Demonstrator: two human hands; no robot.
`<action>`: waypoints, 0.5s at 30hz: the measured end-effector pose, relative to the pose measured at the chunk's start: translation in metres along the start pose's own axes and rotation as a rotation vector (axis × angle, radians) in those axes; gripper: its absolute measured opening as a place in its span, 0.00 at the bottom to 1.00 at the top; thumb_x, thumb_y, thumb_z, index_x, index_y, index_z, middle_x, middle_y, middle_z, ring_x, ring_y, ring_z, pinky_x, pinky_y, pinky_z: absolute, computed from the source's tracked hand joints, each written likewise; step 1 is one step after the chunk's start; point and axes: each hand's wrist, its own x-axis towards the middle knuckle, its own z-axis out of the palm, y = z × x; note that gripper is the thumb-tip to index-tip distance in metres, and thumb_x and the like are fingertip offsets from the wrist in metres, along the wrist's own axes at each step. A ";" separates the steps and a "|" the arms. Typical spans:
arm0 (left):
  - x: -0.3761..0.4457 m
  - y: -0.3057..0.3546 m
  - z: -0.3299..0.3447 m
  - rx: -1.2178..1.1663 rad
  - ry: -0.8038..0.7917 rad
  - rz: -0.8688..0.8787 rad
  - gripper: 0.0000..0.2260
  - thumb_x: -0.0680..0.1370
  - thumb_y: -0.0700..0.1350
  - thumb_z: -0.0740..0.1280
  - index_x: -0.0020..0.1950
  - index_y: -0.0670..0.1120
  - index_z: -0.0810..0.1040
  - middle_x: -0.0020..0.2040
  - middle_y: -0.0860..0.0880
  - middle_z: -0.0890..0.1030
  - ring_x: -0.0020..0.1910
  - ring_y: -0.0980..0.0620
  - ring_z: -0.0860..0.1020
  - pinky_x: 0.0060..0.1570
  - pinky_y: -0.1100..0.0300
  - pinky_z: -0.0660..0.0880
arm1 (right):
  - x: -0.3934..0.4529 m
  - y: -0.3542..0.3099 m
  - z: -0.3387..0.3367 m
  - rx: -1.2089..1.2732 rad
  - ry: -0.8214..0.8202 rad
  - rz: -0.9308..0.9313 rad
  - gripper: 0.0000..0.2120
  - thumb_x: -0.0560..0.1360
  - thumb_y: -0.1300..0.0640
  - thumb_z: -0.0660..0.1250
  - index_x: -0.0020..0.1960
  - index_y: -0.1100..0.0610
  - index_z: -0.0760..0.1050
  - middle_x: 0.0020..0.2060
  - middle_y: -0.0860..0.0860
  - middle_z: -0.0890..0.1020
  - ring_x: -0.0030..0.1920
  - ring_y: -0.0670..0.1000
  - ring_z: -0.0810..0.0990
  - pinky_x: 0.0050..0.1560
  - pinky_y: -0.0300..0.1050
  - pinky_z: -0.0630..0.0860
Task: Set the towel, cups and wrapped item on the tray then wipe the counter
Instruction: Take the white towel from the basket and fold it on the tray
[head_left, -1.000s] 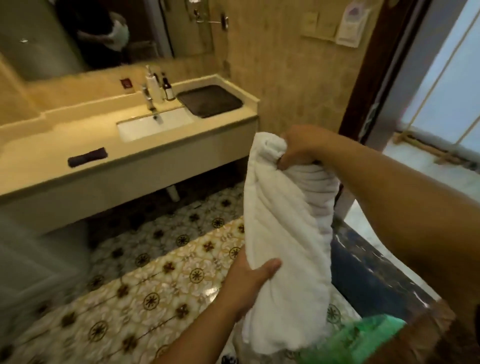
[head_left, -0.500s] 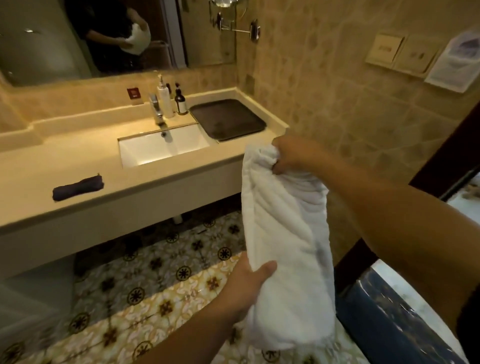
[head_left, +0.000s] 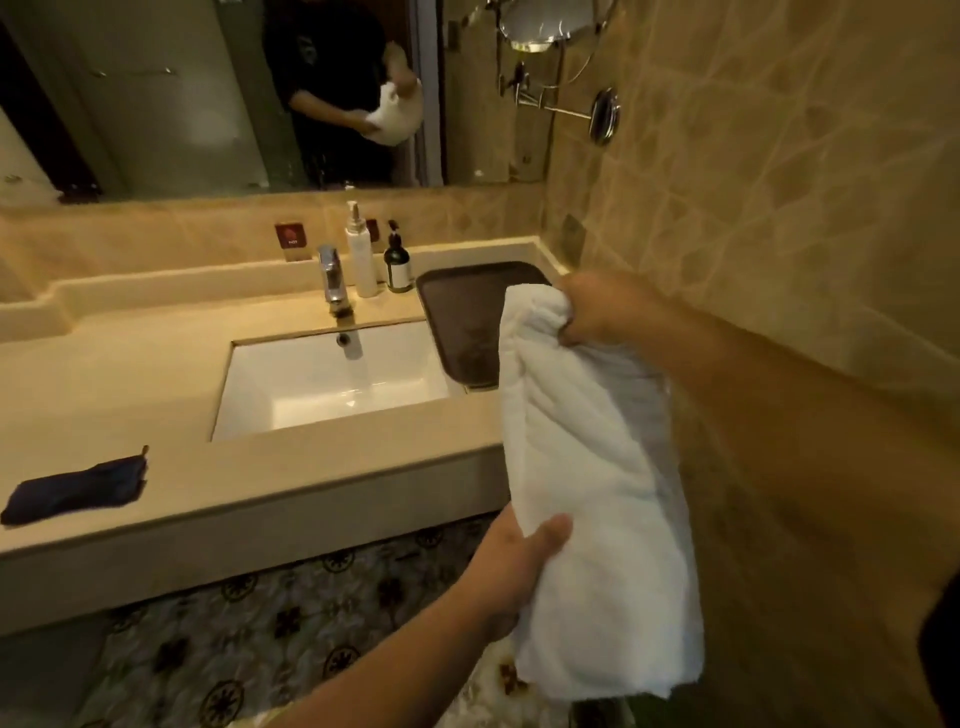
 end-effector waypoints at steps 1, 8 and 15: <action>0.023 0.010 0.001 -0.014 0.010 0.005 0.21 0.78 0.51 0.70 0.69 0.48 0.74 0.64 0.42 0.79 0.63 0.39 0.78 0.61 0.38 0.74 | 0.025 0.006 -0.004 -0.020 -0.001 -0.008 0.18 0.68 0.50 0.76 0.54 0.55 0.77 0.47 0.54 0.81 0.43 0.55 0.77 0.44 0.47 0.75; 0.183 0.057 -0.022 -0.043 0.081 -0.027 0.20 0.77 0.54 0.70 0.67 0.53 0.73 0.61 0.50 0.82 0.60 0.49 0.80 0.59 0.48 0.77 | 0.198 0.041 -0.009 -0.158 0.025 -0.086 0.21 0.69 0.50 0.75 0.57 0.56 0.74 0.52 0.56 0.81 0.44 0.56 0.75 0.42 0.46 0.69; 0.337 0.068 -0.063 -0.256 0.091 -0.153 0.17 0.79 0.44 0.68 0.67 0.45 0.74 0.62 0.42 0.81 0.61 0.41 0.79 0.64 0.40 0.73 | 0.356 0.087 0.027 -0.188 -0.047 -0.044 0.21 0.72 0.50 0.73 0.62 0.55 0.73 0.53 0.55 0.80 0.46 0.55 0.75 0.44 0.48 0.69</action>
